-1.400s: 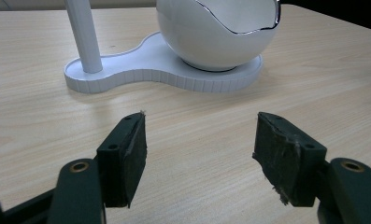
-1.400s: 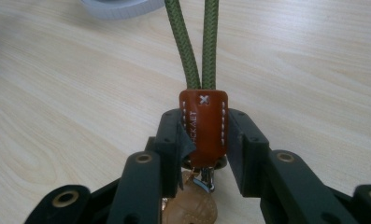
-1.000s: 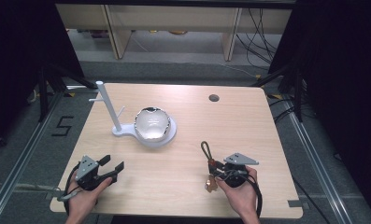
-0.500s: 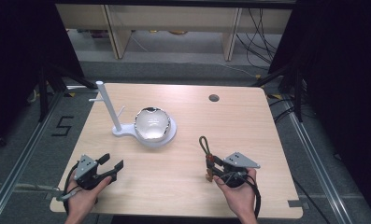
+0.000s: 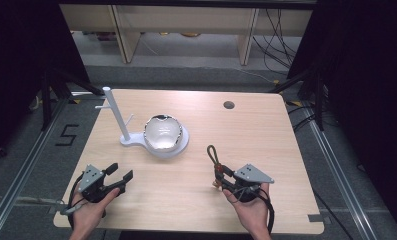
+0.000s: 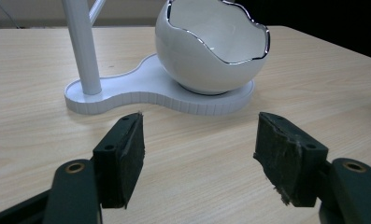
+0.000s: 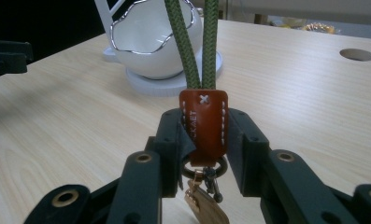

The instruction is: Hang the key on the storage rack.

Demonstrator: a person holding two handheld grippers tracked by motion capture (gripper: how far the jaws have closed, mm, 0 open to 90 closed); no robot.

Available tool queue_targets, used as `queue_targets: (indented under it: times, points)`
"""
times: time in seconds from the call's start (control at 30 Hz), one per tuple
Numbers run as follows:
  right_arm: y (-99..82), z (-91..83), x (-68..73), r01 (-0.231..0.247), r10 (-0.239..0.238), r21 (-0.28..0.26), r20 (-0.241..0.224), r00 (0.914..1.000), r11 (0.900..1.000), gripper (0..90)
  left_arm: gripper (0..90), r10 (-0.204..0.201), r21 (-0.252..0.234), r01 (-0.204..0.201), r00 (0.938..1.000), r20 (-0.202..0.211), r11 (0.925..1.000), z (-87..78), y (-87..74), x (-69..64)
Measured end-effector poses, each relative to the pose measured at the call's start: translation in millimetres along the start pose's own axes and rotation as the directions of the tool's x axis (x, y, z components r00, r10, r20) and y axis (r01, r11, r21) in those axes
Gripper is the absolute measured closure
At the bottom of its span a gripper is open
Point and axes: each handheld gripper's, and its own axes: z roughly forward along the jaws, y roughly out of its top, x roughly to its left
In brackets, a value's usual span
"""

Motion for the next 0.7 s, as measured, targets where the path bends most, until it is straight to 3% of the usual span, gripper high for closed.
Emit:
queue_targets:
  times: [0.1,0.2,0.27,0.3,0.33,0.4,0.6,0.63,0.7]
  points:
    - [1.0,3.1,1.3,0.046,-0.046,-0.024,-0.004,0.9989,0.9986,68.2,32.2,-0.008,-0.013,0.008,0.9997,0.023,0.9999,0.9,3.4,-2.3]
    - [1.4,4.1,3.9,0.033,-0.034,-0.035,-0.016,0.9993,0.9989,68.2,32.2,-0.012,-0.017,0.013,0.9994,0.032,0.9998,0.6,6.1,-4.3]
    - [2.3,4.7,4.1,0.055,-0.056,-0.051,-0.007,0.9984,0.9972,68.3,32.4,-0.013,-0.023,0.014,0.9989,0.046,0.9996,0.8,9.1,-6.9]
    - [2.9,3.8,7.8,0.018,-0.018,-0.038,-0.017,0.9997,0.9991,68.2,32.5,-0.015,-0.034,0.017,0.9975,0.069,0.9993,1.5,11.6,-9.2]
    - [2.9,3.8,7.8,0.018,-0.018,-0.038,-0.017,0.9997,0.9991,68.2,32.6,-0.015,-0.034,0.017,0.9975,0.069,0.9993,1.5,11.6,-9.2]
    - [4.2,6.7,7.0,0.052,-0.054,-0.068,-0.02,0.9984,0.9963,68.2,33.0,-0.012,-0.027,0.014,0.9968,0.079,0.9995,0.7,16.5,-14.3]
    - [5.9,9.3,12.5,0.032,-0.035,-0.078,-0.034,0.9988,0.9964,68.2,34.7,0.003,-0.042,0.002,0.9919,0.127,0.9991,4.9,25.7,-24.1]
    - [7.3,9.9,12.7,0.054,-0.057,-0.076,-0.029,0.9979,0.9956,68.2,35.1,0.008,-0.041,-0.002,0.99,0.141,0.9992,6.1,29.7,-29.3]
    - [7.6,10.6,13.0,0.055,-0.057,-0.081,-0.026,0.998,0.9952,68.2,35.6,0.014,-0.044,-0.007,0.987,0.16,0.999,8.1,33.8,-34.4]
